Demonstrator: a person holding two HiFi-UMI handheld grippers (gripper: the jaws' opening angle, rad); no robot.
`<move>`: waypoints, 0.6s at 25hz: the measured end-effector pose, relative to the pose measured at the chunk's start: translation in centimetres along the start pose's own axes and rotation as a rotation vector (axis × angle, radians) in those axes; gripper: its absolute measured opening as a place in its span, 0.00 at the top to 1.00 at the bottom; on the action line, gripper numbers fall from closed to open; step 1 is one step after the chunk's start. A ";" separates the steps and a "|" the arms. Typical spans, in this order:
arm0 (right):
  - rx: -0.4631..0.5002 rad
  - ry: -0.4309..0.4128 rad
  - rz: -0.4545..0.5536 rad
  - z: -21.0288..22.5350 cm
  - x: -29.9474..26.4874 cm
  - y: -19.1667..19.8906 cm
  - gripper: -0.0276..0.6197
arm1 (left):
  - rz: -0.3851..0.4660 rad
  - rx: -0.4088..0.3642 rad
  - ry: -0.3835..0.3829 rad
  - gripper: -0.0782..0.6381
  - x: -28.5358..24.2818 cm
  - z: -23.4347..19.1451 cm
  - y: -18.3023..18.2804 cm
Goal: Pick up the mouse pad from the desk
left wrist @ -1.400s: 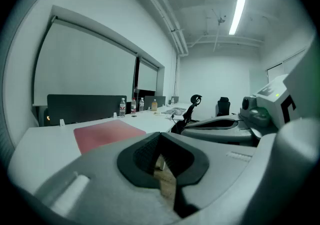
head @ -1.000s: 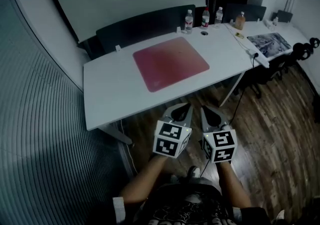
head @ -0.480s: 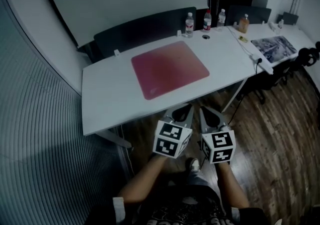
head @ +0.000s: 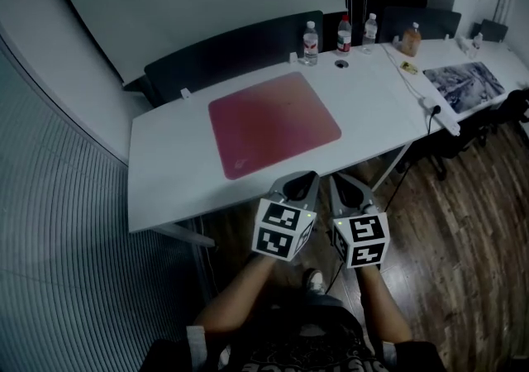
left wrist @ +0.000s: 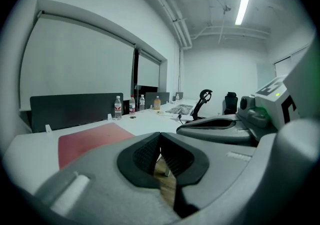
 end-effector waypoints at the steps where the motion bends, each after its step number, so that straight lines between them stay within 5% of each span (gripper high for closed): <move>1: -0.005 -0.004 -0.002 0.7 -0.1 0.1 0.95 | -0.005 -0.002 -0.003 0.88 -0.6 0.3 -0.2; 15: -0.012 -0.088 -0.007 7.5 -1.2 -0.1 0.95 | -0.033 -0.022 -0.085 0.88 -6.0 2.5 -1.7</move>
Point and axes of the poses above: the fingertips, and each gripper's own axes: x backward along the fingers, z to its right, y out of its underside, the point moved 10 cm from there along x, backward along the fingers, and after that the axes turned 13 degrees about -y, right-handed, at the moved point
